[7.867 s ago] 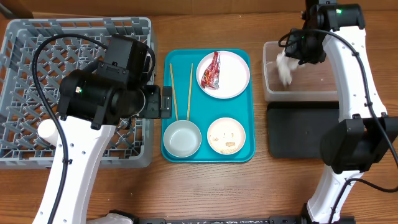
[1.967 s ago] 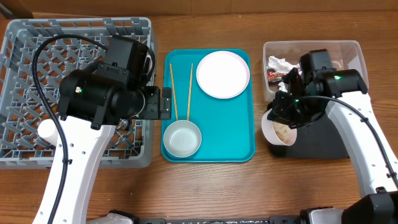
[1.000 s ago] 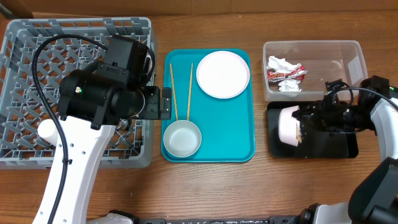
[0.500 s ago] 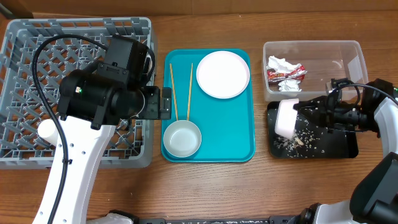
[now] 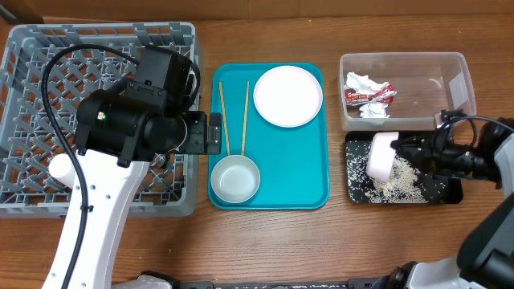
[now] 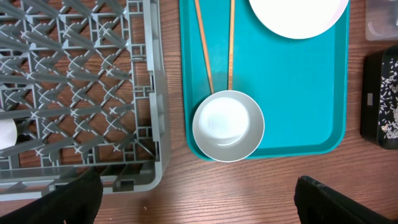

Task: Sort waste into correct bins and load items into the dishwasher
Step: 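Tip the rice plate over the black tray to dump the rice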

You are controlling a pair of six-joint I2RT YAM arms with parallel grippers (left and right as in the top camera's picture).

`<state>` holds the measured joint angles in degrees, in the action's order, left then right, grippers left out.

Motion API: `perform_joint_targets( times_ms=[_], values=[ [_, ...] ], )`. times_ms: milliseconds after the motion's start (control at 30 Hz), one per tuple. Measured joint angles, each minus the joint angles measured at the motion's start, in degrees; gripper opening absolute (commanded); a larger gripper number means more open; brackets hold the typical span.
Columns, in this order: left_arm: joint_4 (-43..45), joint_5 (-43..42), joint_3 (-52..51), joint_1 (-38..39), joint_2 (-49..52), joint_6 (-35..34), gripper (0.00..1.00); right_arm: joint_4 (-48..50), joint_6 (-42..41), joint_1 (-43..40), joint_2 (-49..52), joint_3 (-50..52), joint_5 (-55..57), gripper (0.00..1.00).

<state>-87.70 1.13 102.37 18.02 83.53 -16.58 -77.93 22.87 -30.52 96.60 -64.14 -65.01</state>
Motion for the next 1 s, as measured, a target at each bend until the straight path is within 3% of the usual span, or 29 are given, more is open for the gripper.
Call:
perform_joint_targets(
  times_ms=[233,500,733,1000],
  values=[
    [0.02,0.0,0.0,0.0,0.0,0.0,1.0,0.11,10.03,-0.15,5.57,2.56,-5.62,0.04],
    [0.02,0.0,0.0,0.0,0.0,0.0,1.0,-9.55,27.63,-0.85,5.57,2.6,-9.64,0.04],
    [0.02,0.0,0.0,0.0,0.0,0.0,1.0,-11.8,30.32,-7.43,5.57,2.6,-11.02,0.04],
    [0.02,0.0,0.0,0.0,0.0,0.0,1.0,-14.25,32.94,-8.39,5.6,2.6,-12.15,0.04]
  ],
)
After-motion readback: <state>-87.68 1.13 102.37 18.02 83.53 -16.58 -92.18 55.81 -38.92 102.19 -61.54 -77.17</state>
